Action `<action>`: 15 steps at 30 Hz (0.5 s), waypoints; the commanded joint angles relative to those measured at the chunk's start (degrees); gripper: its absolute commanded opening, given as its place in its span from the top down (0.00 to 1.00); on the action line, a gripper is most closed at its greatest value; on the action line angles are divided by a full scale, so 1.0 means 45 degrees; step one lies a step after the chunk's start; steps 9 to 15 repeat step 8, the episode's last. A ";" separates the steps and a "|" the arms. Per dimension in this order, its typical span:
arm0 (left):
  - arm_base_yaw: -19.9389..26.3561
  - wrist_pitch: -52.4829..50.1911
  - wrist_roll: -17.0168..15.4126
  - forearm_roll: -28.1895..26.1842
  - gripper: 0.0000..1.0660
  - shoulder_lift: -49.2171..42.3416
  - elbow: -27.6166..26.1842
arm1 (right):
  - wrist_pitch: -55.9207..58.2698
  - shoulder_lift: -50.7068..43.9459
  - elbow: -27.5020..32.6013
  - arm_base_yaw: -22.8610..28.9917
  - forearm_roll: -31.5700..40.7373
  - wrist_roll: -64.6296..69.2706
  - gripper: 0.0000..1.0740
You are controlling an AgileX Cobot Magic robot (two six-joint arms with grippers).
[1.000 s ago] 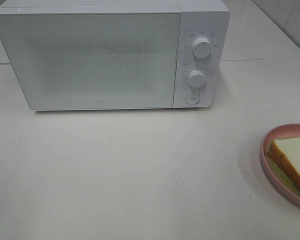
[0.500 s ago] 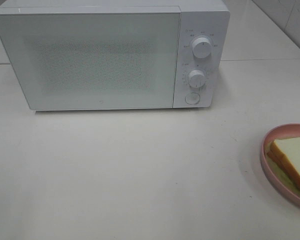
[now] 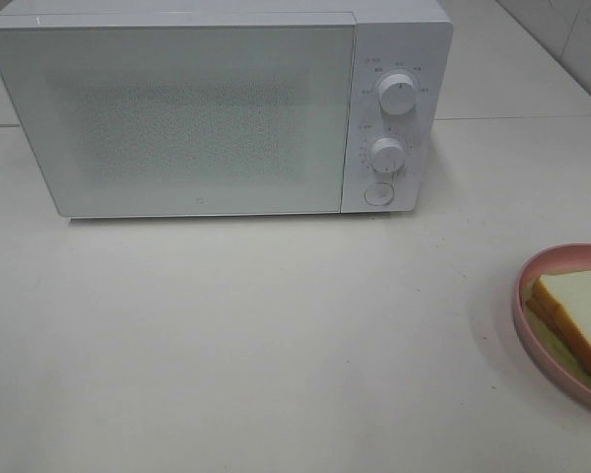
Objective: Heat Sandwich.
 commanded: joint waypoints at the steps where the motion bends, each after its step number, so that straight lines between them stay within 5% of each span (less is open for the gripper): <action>1: 0.0025 -0.0178 -0.0013 -0.0102 0.08 -0.0306 0.0025 | -0.0038 -0.0344 0.0038 -0.0064 -0.0038 -0.0140 0.30; 15: 0.0025 -0.0178 -0.0013 -0.0102 0.08 -0.0306 0.0025 | -0.0038 -0.0344 0.0038 -0.0064 -0.0038 -0.0140 0.30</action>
